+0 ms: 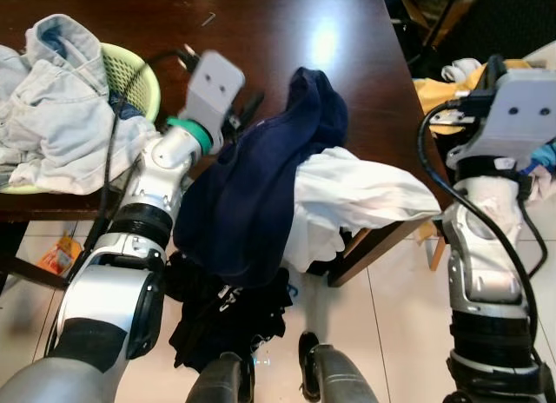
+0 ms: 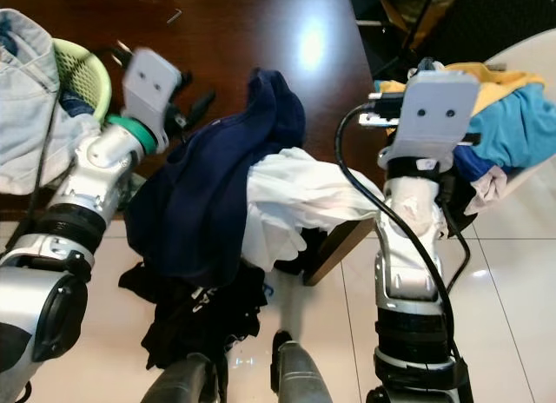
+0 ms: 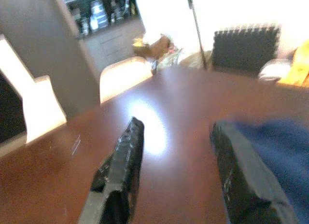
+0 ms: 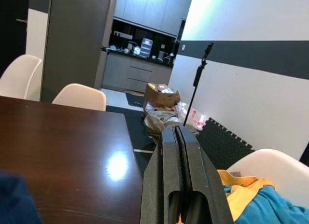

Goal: Hang hanger

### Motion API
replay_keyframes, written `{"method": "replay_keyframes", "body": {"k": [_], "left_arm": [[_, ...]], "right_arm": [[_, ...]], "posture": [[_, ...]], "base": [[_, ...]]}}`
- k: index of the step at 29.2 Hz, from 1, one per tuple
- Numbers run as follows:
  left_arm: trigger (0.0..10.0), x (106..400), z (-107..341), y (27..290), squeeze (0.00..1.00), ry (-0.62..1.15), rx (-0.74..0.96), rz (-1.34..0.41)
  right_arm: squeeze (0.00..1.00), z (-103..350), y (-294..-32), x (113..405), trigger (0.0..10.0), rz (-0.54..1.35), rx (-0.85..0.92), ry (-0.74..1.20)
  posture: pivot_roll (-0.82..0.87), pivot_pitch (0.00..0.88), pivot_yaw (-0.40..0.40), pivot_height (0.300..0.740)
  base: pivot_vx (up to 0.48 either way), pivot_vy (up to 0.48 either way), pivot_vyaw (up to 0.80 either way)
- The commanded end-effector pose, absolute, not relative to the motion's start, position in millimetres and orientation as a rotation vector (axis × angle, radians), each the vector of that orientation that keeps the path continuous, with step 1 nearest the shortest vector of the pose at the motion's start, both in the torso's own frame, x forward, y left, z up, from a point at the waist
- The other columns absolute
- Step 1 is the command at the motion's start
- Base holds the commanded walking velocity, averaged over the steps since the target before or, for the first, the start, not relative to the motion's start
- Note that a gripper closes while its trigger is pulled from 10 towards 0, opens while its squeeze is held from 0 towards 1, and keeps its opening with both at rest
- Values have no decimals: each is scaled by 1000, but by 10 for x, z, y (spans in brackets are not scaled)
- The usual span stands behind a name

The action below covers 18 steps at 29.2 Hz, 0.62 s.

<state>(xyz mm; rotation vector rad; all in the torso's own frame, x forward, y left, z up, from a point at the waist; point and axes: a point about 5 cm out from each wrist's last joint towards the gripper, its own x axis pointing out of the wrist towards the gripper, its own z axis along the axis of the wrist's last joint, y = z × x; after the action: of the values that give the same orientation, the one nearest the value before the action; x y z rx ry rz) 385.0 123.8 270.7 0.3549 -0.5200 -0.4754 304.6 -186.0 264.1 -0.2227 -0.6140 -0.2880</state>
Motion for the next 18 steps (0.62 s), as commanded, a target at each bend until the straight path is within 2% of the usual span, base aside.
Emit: {"method": "replay_keyframes", "body": {"k": [1, 2, 6, 7, 8, 9, 10, 12, 13, 15, 16, 18], "left_arm": [[10000, 3719, 2695, 1166, 0, -533, 334, -571], [10000, 3597, 2747, 1118, 0, -566, 340, -619], [10000, 3475, 2847, 1073, 0, -619, 338, -618], [10000, 3480, 2879, 1084, 0, -636, 386, -524], [10000, 3480, 2879, 1084, 0, -636, 386, -524], [10000, 3525, 2884, 1142, 0, -641, 461, -374], [10000, 3525, 2884, 1142, 0, -641, 461, -374], [10000, 3583, 2884, 1327, 0, -611, 471, -122], [10000, 3583, 2884, 1327, 0, -611, 471, -122], [10000, 3630, 2849, 1812, 0, -467, 487, 130], [10000, 3630, 2849, 1812, 0, -467, 487, 130], [10000, 3591, 2815, 2256, 0, -341, 465, 321]], "right_arm": [[0, 2624, -1847, 3064, 10000, -274, -207, -609], [0, 2624, -1801, 3082, 10000, -253, -200, -609], [0, 2623, -1726, 3115, 10000, -217, -187, -608], [0, 2624, -1668, 3131, 10000, -185, -181, -609], [0, 2624, -1668, 3131, 10000, -185, -181, -609], [0, 2620, -1612, 3142, 10000, -154, -175, -610], [0, 2620, -1612, 3142, 10000, -154, -175, -610], [0, 2607, -1543, 3157, 10000, -113, -170, -608], [0, 2607, -1543, 3157, 10000, -113, -170, -608], [0, 2582, -1533, 3179, 10000, -97, -159, -595], [0, 2582, -1533, 3179, 10000, -97, -159, -595], [0, 2560, -1529, 3201, 10000, -87, -154, -585]], "posture": [[-53, 152, 37, 740], [-46, 148, 33, 740], [-34, 141, 30, 740], [-22, 132, 30, 740], [-22, 132, 30, 740], [-22, 130, 28, 740], [-22, 130, 28, 740], [-18, 126, 25, 740], [-18, 126, 25, 740], [3, 123, 13, 740], [3, 123, 13, 740], [14, 124, 10, 740]], "base": [[0, 0, 0], [0, 0, 0], [0, 0, 0], [0, 0, 0], [0, 0, 0], [0, 0, 0], [0, 0, 0], [0, 0, 0], [0, 0, 0], [0, 0, 0], [0, 0, 0], [0, 0, 0]]}}
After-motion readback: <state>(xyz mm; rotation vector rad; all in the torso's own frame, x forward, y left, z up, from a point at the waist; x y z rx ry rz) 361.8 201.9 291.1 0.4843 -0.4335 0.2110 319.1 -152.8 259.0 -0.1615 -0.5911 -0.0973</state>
